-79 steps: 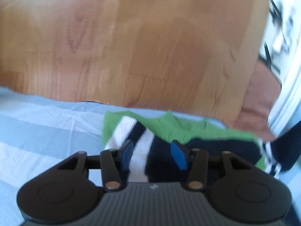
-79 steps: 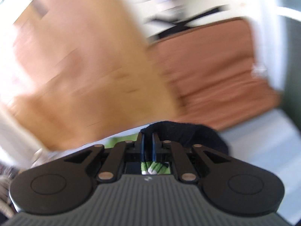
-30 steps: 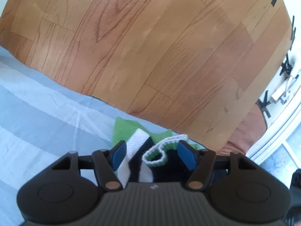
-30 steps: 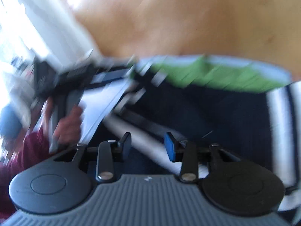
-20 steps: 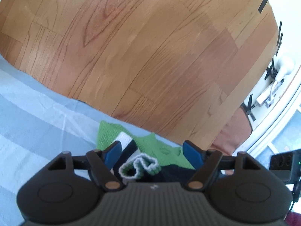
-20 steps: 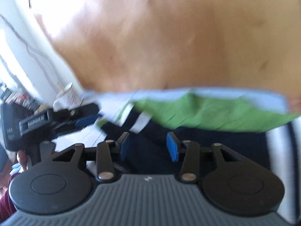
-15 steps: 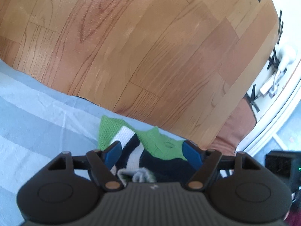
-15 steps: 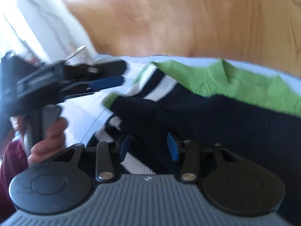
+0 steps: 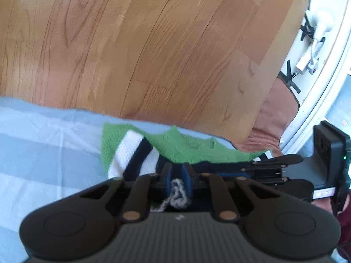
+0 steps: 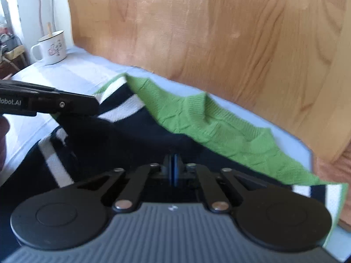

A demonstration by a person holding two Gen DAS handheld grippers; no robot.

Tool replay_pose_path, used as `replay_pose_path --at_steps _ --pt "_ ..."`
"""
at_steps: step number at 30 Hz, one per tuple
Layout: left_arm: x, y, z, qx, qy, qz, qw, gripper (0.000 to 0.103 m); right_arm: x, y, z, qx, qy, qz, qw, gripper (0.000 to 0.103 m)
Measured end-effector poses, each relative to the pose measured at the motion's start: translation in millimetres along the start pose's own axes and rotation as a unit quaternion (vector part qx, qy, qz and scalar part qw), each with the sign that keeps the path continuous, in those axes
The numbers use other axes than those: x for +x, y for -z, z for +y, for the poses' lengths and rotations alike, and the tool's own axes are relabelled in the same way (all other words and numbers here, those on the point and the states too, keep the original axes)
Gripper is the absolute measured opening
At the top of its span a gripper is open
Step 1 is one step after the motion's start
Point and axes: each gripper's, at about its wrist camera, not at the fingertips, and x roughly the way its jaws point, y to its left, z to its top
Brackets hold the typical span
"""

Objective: Fold small clothes

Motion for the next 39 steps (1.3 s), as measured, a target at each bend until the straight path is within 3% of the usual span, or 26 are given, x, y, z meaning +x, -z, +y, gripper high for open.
replay_pose_path --at_steps 2,4,5,7,8,10,13,16,18,22,24,25,27,29,32,34,37,39 --pt "-10.9 1.0 -5.0 0.014 -0.016 -0.049 0.9986 0.010 -12.0 -4.6 -2.3 0.013 0.013 -0.037 0.999 0.004" --pt "-17.2 2.9 -11.2 0.037 -0.057 -0.087 0.9938 0.010 -24.8 -12.1 -13.7 0.043 0.030 -0.081 0.995 0.004" --pt "-14.7 3.5 -12.0 0.043 -0.080 -0.086 0.9922 0.010 -25.2 -14.5 -15.3 0.051 0.050 -0.097 0.993 0.005" --pt "-3.2 4.0 -7.8 0.042 -0.088 -0.052 0.9939 0.011 -15.2 -14.1 -18.4 0.056 0.070 -0.096 0.991 0.006" --pt "2.2 4.3 -5.8 0.039 -0.089 -0.034 0.9947 0.011 -6.7 -12.0 -20.1 0.060 0.061 -0.073 0.994 0.011" --pt "2.6 4.4 -5.2 0.037 -0.097 -0.034 0.9940 0.012 2.4 -6.3 -22.1 0.071 0.052 -0.039 0.995 0.013" --pt "-6.3 1.9 -0.8 0.016 -0.077 -0.057 0.9953 0.017 -8.5 -4.3 -26.6 0.115 0.021 -0.069 0.991 0.021" --pt "-5.4 2.0 1.6 0.008 -0.081 -0.052 0.9954 0.018 -9.1 -8.4 -21.4 0.136 -0.015 -0.084 0.987 0.021" --pt "-2.5 2.3 2.9 0.003 -0.085 -0.046 0.9953 0.018 0.3 -15.4 -6.4 0.123 -0.032 -0.078 0.989 0.022" --pt "-2.2 -4.8 18.8 -0.040 -0.087 -0.046 0.9943 0.021 23.9 -28.3 41.6 0.048 -0.040 -0.063 0.996 0.044" --pt "-3.6 -8.0 30.1 -0.072 -0.084 -0.046 0.9928 0.021 38.0 -31.3 57.3 0.005 -0.008 -0.053 0.999 0.036" --pt "-4.3 -8.8 35.4 -0.086 -0.083 -0.046 0.9918 0.021 43.0 -32.6 58.8 0.004 0.004 -0.049 0.999 0.008" --pt "-7.3 -10.2 43.9 -0.110 -0.077 -0.052 0.9895 0.021 35.1 -35.0 54.2 0.035 -0.016 -0.071 0.997 0.009" --pt "-11.8 -11.2 49.7 -0.130 -0.062 -0.063 0.9876 0.021 22.1 -34.5 60.9 0.025 -0.040 -0.083 0.995 0.009" --pt "-11.3 -10.5 48.6 -0.131 -0.039 -0.064 0.9885 0.021 27.6 -25.6 72.5 0.017 -0.098 -0.030 0.995 0.014" --pt "-9.1 -10.0 42.4 -0.115 -0.032 -0.059 0.9911 0.021 24.5 -19.8 77.0 0.003 -0.097 -0.043 0.994 0.016" --pt "-4.0 -8.1 31.8 -0.082 -0.032 -0.047 0.9950 0.021 8.2 -21.1 60.0 0.032 -0.099 -0.043 0.994 0.022" --pt "2.8 -7.0 27.3 -0.069 -0.039 -0.034 0.9963 0.021 -17.7 -13.3 38.2 0.053 -0.070 -0.078 0.993 0.029"
